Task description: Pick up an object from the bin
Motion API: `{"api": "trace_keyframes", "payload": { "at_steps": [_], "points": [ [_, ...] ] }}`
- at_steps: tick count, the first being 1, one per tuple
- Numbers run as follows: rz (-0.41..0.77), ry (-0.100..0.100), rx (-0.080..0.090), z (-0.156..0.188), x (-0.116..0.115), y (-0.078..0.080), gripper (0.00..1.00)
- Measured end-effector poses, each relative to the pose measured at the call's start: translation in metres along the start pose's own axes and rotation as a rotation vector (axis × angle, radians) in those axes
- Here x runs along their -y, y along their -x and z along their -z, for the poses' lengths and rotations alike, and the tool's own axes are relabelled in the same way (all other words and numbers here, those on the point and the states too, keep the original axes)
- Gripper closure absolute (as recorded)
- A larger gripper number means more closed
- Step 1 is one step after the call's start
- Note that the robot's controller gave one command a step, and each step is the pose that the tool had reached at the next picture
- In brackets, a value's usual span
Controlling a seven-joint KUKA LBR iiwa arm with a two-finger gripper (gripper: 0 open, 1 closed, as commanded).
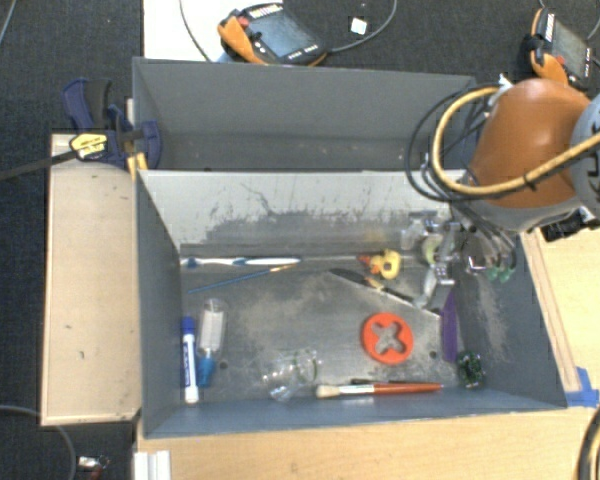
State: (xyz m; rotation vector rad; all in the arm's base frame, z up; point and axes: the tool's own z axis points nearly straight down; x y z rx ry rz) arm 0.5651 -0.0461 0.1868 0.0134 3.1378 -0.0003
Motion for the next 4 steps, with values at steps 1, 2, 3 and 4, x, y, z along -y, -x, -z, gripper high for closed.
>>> {"api": "trace_keyframes", "payload": {
  "at_steps": [1,2,3,4],
  "points": [
    [-0.061,0.001,-0.009,-0.120,0.018,-0.054,0.00],
    [0.070,-0.002,0.019,-0.036,0.019,-0.081,0.00],
    [-0.056,0.001,-0.004,-0.115,0.018,-0.054,0.00],
    [-0.067,-0.002,0.027,-0.115,0.054,-0.082,0.00]
  ]
}}
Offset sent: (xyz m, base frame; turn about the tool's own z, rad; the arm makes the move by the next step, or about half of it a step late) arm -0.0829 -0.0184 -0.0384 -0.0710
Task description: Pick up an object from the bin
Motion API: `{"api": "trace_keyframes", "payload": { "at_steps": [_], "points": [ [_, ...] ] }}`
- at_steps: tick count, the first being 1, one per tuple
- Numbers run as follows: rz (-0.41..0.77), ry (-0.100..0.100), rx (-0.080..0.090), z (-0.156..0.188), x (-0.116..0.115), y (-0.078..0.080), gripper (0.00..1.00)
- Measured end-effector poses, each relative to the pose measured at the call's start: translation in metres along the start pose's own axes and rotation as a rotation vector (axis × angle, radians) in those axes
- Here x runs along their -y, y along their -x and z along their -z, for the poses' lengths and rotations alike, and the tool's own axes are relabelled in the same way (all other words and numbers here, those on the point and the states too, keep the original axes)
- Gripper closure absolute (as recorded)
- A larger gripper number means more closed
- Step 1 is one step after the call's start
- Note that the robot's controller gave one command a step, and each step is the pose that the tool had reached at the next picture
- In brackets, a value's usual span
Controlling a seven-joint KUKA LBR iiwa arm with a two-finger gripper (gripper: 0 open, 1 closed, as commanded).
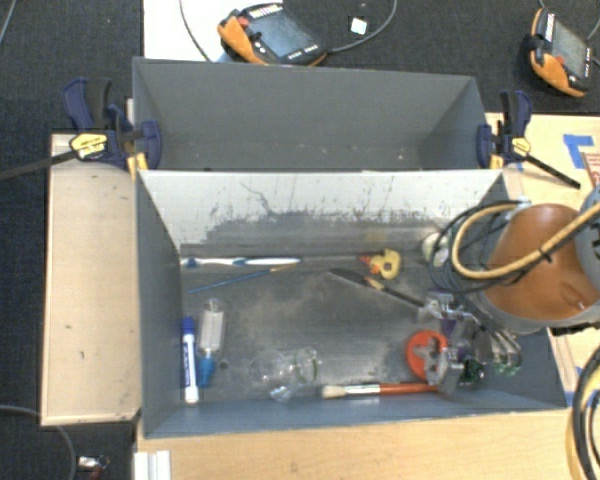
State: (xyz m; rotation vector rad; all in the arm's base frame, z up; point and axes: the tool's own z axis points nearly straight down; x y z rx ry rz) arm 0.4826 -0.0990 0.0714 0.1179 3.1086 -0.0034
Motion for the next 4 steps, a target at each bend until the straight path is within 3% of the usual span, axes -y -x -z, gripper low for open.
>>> {"api": "trace_keyframes", "payload": {
  "at_steps": [1,4],
  "points": [
    [0.369,0.006,0.015,0.003,0.034,0.007,1.00],
    [0.368,0.007,0.018,0.017,0.033,0.007,1.00]
  ]
}}
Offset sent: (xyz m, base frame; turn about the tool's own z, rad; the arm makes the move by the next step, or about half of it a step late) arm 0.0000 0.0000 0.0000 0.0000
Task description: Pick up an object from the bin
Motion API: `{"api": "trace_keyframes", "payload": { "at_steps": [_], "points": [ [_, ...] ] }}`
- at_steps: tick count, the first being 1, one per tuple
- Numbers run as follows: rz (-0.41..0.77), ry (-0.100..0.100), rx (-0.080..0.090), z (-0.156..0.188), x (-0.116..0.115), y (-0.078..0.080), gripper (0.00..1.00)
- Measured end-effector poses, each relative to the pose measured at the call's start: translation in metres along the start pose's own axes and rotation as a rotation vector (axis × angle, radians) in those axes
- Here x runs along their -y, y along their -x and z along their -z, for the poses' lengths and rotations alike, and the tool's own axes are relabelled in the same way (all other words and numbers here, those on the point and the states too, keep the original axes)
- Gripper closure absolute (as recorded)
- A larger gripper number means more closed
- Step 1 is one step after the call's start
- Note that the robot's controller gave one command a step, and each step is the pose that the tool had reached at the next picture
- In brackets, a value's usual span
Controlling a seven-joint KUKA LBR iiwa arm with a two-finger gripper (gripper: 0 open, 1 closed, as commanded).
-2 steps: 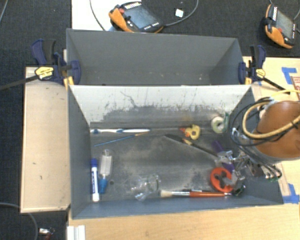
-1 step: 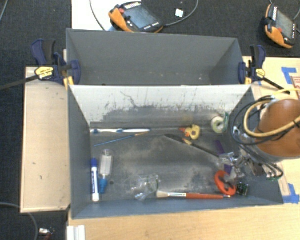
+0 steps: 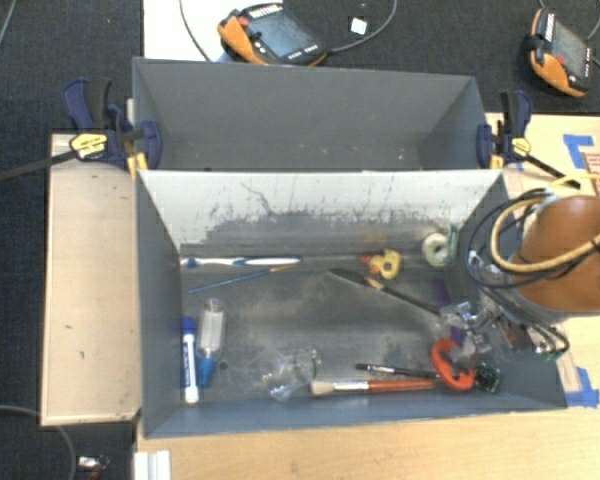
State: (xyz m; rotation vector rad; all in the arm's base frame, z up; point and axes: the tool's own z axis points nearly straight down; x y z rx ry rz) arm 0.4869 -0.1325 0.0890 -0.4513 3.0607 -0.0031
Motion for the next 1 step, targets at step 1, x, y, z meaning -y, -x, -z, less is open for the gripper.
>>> {"api": "trace_keyframes", "payload": {
  "at_steps": [1],
  "points": [
    [-0.003,0.006,-0.008,0.0370,-0.0014,-0.0001,1.00]
  ]
}}
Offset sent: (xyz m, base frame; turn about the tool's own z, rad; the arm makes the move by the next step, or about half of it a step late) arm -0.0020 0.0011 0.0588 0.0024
